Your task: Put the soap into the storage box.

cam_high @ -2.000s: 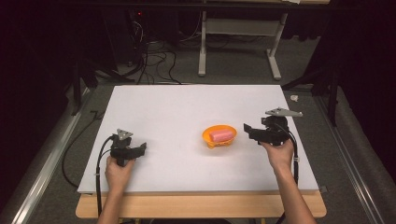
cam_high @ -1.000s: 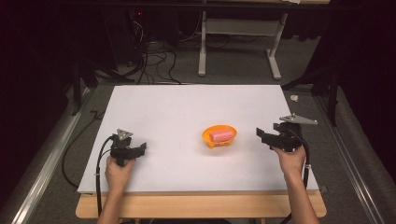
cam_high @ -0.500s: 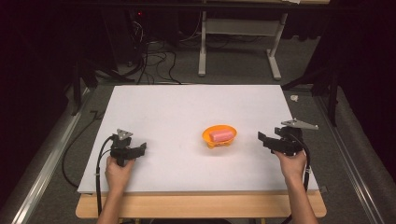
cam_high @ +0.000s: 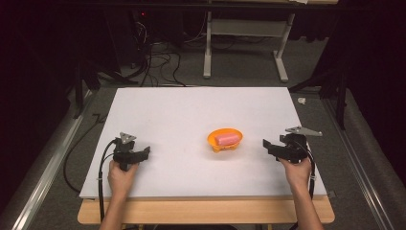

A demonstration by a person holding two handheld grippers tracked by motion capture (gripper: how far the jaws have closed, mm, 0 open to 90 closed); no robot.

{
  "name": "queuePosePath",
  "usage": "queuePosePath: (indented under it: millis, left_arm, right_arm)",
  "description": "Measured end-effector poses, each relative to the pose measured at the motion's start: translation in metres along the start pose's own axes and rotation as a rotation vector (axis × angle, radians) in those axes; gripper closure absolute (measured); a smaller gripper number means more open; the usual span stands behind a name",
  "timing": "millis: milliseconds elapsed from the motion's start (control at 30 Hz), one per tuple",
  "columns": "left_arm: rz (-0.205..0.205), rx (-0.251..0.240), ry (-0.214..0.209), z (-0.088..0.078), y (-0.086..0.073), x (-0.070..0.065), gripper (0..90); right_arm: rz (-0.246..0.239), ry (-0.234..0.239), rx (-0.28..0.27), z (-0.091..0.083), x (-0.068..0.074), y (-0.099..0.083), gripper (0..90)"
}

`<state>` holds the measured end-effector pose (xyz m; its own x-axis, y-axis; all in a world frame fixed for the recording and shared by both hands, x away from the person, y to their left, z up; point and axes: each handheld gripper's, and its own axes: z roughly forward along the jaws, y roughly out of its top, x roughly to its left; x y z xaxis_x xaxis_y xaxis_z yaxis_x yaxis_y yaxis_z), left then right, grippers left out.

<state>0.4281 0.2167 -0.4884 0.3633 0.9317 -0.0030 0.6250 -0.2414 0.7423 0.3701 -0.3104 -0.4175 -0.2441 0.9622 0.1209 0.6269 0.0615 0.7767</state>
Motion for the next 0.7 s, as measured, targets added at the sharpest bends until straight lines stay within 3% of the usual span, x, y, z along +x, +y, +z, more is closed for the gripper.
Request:
queuePosePath:
  millis: [267, 700]
  left_arm:
    - [0.0, 0.0, 0.0, 0.0, 0.0, 0.0, 26.4]
    - [0.001, 0.001, 0.0, 0.0, 0.0, 0.0, 26.4]
  right_arm:
    - [0.01, -0.01, 0.022, 0.008, 0.0, -0.007, 26.0]
    - [-0.016, -0.035, 0.051, 0.021, 0.003, -0.016, 25.9]
